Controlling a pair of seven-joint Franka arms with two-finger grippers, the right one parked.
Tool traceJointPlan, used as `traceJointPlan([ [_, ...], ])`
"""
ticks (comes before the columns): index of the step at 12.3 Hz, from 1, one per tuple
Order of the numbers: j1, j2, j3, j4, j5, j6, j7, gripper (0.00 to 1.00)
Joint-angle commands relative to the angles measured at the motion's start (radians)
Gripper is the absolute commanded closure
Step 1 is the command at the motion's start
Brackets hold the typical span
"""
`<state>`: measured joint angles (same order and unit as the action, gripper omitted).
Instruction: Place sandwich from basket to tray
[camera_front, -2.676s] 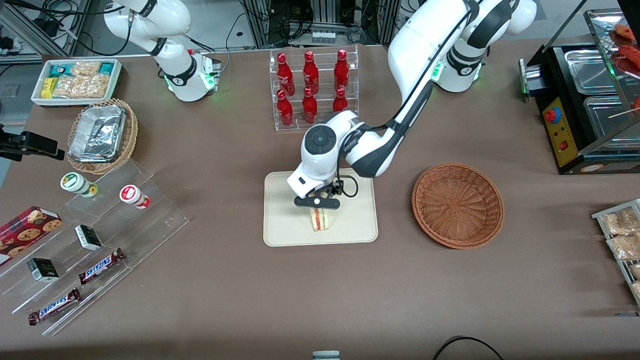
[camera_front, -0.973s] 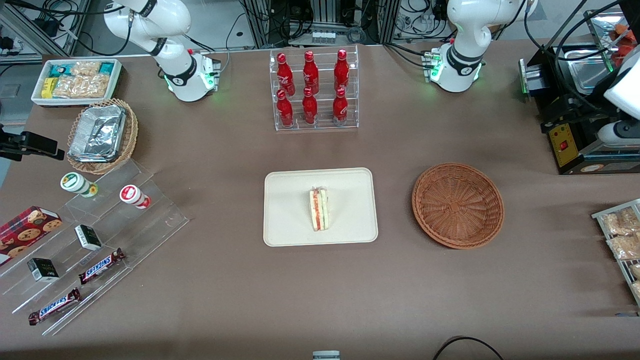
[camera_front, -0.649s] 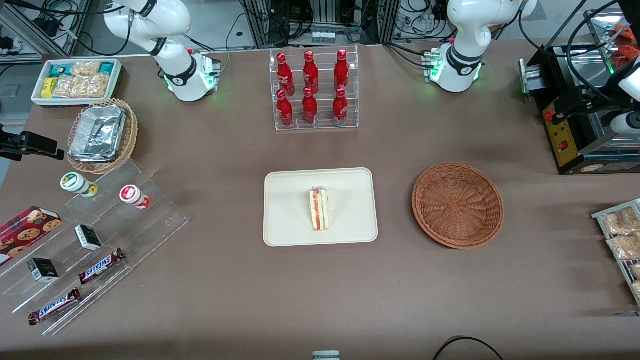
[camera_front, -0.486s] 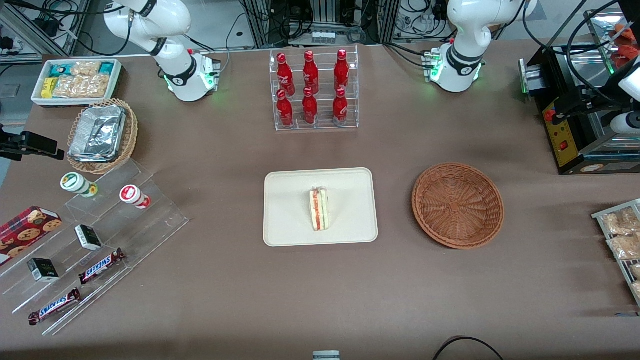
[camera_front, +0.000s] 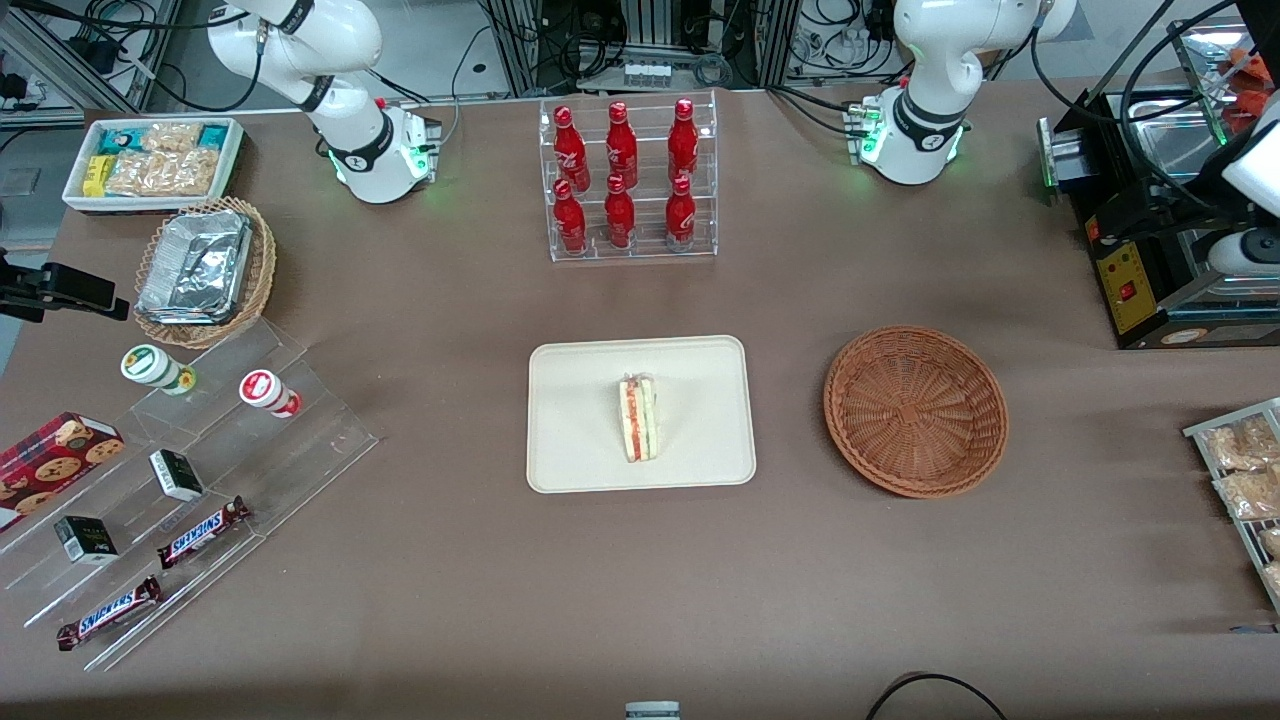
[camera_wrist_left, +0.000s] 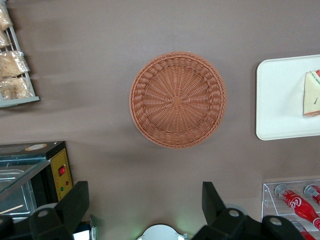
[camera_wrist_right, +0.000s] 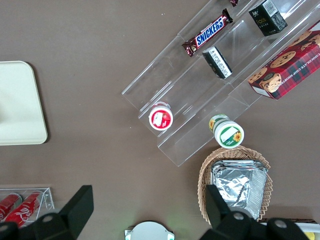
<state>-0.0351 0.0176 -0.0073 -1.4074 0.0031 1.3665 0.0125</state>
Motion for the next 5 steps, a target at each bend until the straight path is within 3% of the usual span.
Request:
traceJointPlan([
  [1,-0.022,0.002,0.041,0.025,-0.011,-0.014,-0.014,0.0],
  [5,-0.006,0.007,0.017,0.025,0.006,-0.012,-0.026,0.0],
])
